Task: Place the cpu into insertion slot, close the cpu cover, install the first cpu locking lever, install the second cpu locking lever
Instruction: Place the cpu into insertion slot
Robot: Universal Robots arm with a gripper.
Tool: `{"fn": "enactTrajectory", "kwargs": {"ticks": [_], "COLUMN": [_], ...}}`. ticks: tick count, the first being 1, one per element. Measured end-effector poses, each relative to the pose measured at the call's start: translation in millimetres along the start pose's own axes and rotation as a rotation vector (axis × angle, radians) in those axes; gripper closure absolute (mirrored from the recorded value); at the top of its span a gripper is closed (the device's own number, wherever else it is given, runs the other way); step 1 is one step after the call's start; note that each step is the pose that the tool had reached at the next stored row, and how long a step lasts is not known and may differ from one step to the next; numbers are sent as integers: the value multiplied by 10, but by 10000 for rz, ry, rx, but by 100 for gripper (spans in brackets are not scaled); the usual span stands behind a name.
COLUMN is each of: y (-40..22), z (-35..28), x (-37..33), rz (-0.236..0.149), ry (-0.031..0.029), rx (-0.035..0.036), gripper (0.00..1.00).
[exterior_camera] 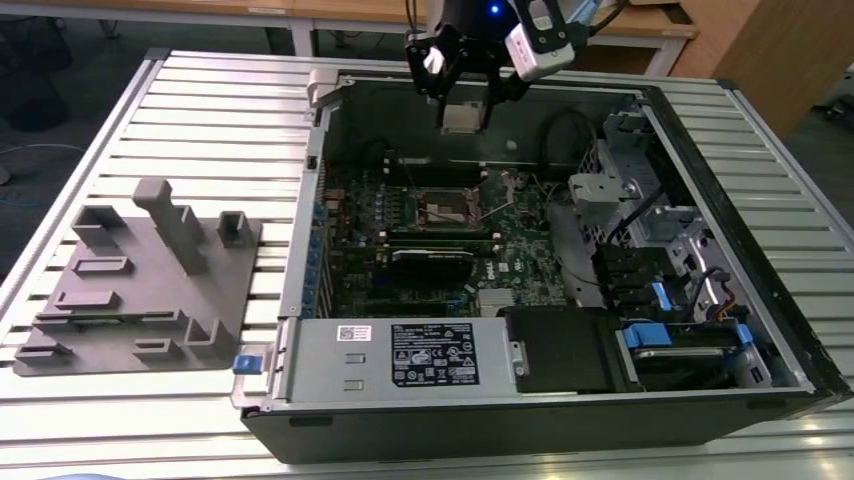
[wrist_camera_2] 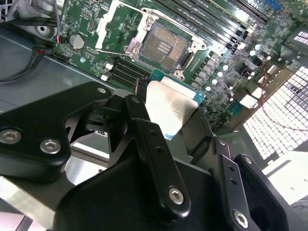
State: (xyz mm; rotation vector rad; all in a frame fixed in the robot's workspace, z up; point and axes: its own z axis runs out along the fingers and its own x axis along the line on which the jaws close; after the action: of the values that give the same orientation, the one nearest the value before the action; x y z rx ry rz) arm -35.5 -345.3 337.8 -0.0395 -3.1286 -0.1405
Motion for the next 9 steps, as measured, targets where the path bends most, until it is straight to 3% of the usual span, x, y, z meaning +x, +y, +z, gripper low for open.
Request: {"fn": "enactTrajectory", "kwargs": {"ticks": [9], "y": [0], "z": [8], "x": [0], "rz": [0], "ry": [-2], "rx": [-4], "gripper": [46]}}
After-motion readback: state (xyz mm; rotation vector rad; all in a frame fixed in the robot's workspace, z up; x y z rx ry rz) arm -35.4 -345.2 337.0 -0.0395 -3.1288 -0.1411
